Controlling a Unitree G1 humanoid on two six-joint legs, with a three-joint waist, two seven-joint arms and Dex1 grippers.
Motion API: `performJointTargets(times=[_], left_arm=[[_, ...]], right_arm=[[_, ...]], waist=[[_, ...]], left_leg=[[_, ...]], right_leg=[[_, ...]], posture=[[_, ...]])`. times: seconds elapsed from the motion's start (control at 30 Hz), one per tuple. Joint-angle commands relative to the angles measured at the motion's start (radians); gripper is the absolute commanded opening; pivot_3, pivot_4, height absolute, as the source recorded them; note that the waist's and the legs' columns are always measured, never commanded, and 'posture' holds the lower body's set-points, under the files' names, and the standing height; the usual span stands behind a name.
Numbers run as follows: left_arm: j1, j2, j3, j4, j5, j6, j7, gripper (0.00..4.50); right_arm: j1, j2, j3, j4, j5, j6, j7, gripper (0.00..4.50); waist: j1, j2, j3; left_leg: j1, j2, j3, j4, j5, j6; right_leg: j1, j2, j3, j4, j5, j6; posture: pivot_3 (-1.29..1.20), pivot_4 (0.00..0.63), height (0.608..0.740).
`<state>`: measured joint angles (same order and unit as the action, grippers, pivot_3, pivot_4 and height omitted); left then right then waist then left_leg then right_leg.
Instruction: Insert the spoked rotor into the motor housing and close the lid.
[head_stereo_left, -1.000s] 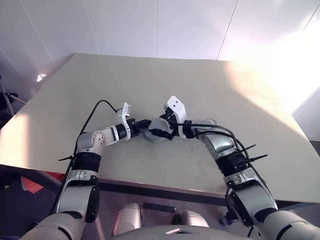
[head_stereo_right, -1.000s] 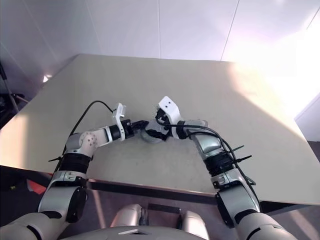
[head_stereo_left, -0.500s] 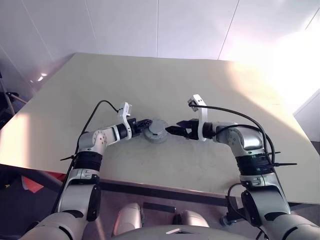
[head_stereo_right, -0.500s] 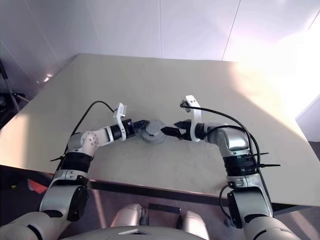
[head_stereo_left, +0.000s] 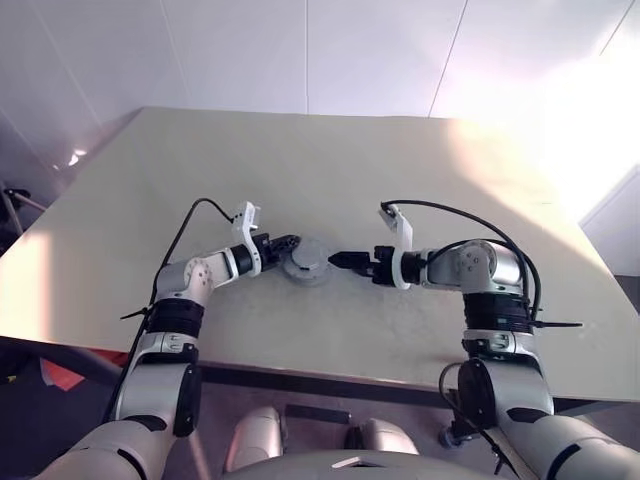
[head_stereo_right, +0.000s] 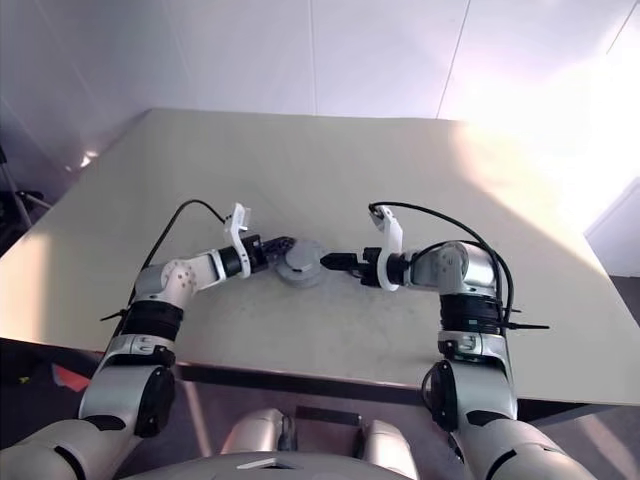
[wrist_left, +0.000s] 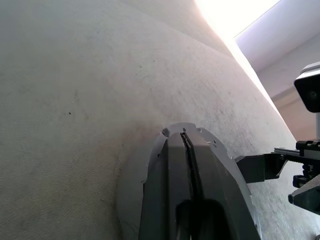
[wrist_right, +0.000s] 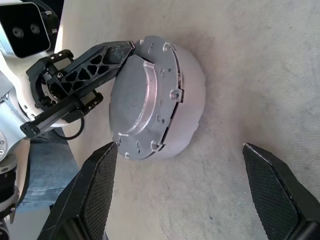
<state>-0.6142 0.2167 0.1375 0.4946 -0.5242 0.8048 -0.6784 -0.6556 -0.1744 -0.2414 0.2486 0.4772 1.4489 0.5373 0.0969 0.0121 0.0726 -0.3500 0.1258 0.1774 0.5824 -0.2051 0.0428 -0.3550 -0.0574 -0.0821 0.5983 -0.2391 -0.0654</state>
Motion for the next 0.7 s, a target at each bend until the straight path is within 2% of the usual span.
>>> performJointTargets(times=[0.03,0.3,0.7], left_arm=[[0.001,0.011,0.004,0.006,0.014,0.003,0.015,0.0],[-0.015,0.013,0.012,0.018,0.016,-0.003,0.017,0.0],[-0.07,0.006,0.037,0.083,0.014,-0.054,0.035,0.0]], right_arm=[[-0.017,0.069,-0.011,0.035,0.014,-0.008,-0.05,4.47],[-0.032,0.156,-0.054,0.055,0.027,-0.003,-0.111,4.47],[-0.076,0.224,-0.112,0.151,0.057,-0.04,-0.148,4.47]], waist=[[-0.001,0.0,0.0],[-0.004,-0.001,-0.001],[-0.004,-0.001,-0.001]], left_leg=[[0.001,0.0,0.0,-0.002,0.001,-0.001],[0.004,0.0,0.0,-0.01,0.003,-0.004],[0.001,0.001,0.0,-0.012,0.004,-0.006]], right_leg=[[0.0,0.0,0.0,0.0,0.0,-0.001],[-0.002,0.002,0.0,0.0,-0.004,-0.006],[-0.006,0.002,0.0,0.001,-0.003,-0.011]], posture=[[0.0,0.0,0.74],[0.0,0.0,0.74],[0.0,0.0,0.74]])
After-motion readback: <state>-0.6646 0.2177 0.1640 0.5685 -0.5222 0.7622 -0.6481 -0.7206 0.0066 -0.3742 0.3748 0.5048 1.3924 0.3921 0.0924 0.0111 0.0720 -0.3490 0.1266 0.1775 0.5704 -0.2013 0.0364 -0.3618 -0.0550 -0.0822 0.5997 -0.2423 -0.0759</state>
